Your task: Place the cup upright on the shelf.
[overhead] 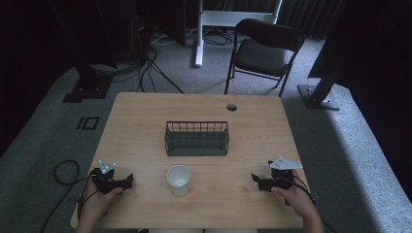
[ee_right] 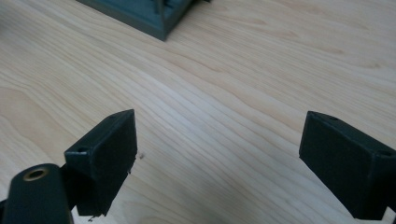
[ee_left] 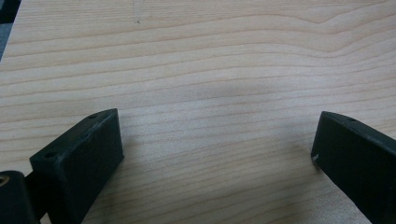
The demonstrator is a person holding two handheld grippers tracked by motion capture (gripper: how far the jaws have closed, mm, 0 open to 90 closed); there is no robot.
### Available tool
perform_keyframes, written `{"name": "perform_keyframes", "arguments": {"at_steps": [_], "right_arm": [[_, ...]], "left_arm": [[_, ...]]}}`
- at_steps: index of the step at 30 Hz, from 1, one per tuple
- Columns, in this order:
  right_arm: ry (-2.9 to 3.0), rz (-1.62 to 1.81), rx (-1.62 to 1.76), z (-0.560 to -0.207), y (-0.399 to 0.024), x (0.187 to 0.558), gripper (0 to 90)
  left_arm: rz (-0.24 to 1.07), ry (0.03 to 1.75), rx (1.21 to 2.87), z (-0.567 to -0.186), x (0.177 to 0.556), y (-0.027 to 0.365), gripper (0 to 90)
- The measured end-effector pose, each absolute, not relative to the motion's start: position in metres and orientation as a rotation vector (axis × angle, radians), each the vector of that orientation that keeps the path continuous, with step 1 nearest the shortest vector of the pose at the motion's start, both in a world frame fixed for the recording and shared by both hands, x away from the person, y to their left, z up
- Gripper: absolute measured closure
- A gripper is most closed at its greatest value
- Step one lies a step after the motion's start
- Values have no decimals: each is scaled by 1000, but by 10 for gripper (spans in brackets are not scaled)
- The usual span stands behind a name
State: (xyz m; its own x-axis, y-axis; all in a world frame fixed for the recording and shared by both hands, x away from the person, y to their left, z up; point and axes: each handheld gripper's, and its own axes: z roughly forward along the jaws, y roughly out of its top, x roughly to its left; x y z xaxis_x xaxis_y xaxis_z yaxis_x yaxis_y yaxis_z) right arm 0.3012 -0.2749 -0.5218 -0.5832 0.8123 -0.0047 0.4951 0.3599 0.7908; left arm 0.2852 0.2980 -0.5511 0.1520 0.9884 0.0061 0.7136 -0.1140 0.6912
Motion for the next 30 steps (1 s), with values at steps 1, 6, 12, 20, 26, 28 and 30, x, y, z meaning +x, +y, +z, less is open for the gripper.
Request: {"name": "perform_keyframes", "arguments": {"at_steps": [1, 6, 12, 20, 26, 28, 30], "right_arm": [[2241, 1094, 1121, -520, -272, 300, 112], [2258, 1117, 1077, -516, -262, 297, 125], [2278, 1153, 1027, -512, -251, 297, 125], [2307, 1190, 962, -506, -236, 296, 125], [2350, 1213, 894, -503, -221, 294, 125], [2365, 1218, 874, -504, -216, 293, 126], [2366, 1220, 862, -504, -212, 293, 125]], "left_arm": [[656, 1617, 1890, -551, 285, 298, 24], [656, 1617, 1890, -551, 285, 298, 24], [655, 1617, 1890, -551, 285, 298, 23], [655, 1617, 1890, -551, 285, 298, 23], [655, 1618, 1890, -551, 285, 298, 24], [655, 1618, 1890, -551, 285, 298, 23], [655, 1618, 1890, -551, 285, 298, 24]]}}
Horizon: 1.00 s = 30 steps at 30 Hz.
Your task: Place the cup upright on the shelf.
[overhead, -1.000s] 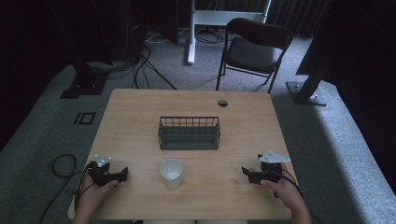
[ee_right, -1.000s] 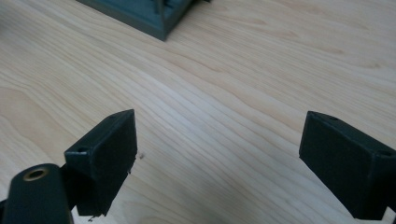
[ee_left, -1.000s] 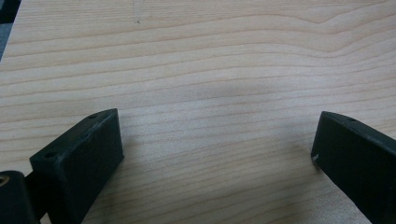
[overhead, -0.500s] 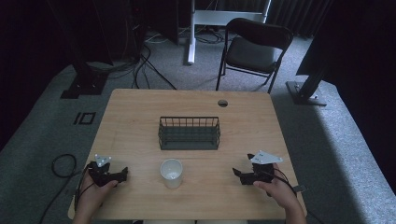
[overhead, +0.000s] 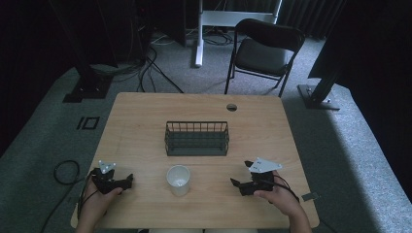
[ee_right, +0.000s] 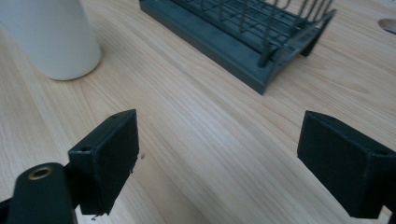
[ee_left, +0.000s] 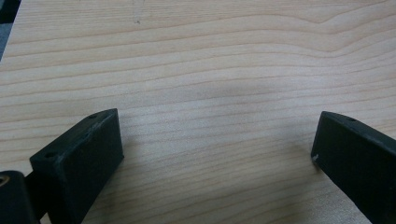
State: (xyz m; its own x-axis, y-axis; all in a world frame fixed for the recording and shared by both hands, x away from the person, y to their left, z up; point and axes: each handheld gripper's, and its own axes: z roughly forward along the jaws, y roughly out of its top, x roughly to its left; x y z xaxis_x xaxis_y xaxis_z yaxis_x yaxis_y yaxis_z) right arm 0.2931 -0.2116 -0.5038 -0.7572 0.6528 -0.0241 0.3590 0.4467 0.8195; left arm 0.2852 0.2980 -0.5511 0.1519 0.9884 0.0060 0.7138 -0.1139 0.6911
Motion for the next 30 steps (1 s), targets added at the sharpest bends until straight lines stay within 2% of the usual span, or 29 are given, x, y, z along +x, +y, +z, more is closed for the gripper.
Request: {"name": "perform_keyframes", "arguments": {"at_steps": [30], "right_arm": [[2544, 1294, 599, -516, -136, 287, 124]], "left_arm": [[655, 1618, 1890, -551, 285, 298, 23]]}}
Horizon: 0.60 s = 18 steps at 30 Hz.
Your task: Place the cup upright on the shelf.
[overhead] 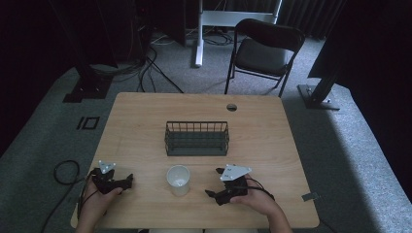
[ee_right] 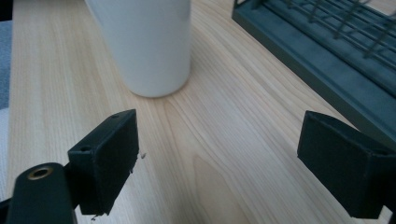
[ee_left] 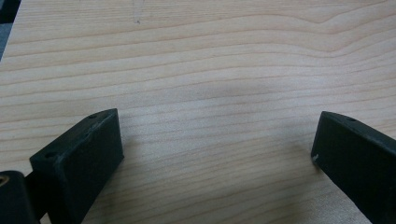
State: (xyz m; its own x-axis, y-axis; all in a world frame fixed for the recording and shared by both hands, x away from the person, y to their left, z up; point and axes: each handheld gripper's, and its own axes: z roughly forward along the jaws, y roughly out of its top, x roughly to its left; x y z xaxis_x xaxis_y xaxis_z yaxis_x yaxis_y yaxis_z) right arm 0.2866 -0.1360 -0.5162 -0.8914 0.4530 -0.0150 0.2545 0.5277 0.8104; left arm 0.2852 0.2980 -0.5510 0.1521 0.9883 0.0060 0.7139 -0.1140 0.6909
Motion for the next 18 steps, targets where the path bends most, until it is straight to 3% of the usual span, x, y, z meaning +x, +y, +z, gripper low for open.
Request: {"name": "perform_keyframes", "arguments": {"at_steps": [18], "right_arm": [[2551, 1354, 525, -514, -109, 285, 124]], "left_arm": [[655, 1618, 1890, -551, 285, 298, 23]]}}
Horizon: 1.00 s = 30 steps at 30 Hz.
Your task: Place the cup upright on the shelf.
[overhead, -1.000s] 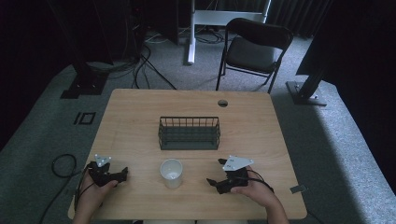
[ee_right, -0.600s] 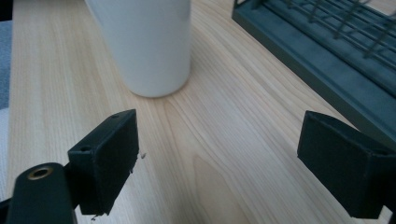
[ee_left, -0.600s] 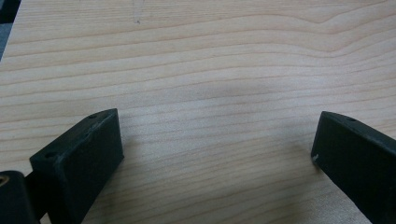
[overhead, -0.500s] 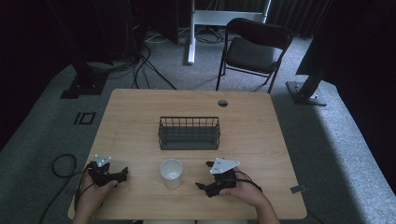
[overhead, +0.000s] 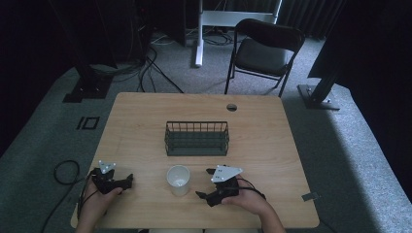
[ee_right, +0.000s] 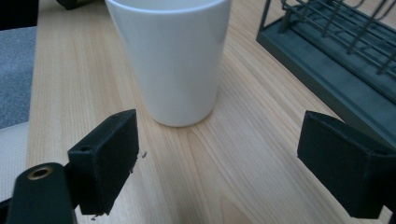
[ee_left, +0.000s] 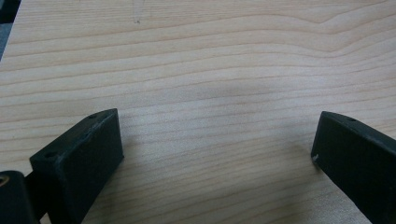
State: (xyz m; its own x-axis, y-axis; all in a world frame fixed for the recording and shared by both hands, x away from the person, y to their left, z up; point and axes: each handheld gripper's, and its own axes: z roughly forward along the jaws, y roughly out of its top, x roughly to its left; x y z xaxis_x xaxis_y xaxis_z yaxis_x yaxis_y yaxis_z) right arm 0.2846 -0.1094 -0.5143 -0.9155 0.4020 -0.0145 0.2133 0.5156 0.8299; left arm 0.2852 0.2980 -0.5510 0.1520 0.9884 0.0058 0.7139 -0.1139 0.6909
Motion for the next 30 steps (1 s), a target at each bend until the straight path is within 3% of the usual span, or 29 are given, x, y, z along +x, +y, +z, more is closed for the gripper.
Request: {"name": "perform_keyframes", "arguments": {"at_steps": [30], "right_arm": [[2530, 1514, 428, -513, -57, 289, 124]], "left_arm": [[655, 1618, 1890, -551, 285, 298, 23]]}}
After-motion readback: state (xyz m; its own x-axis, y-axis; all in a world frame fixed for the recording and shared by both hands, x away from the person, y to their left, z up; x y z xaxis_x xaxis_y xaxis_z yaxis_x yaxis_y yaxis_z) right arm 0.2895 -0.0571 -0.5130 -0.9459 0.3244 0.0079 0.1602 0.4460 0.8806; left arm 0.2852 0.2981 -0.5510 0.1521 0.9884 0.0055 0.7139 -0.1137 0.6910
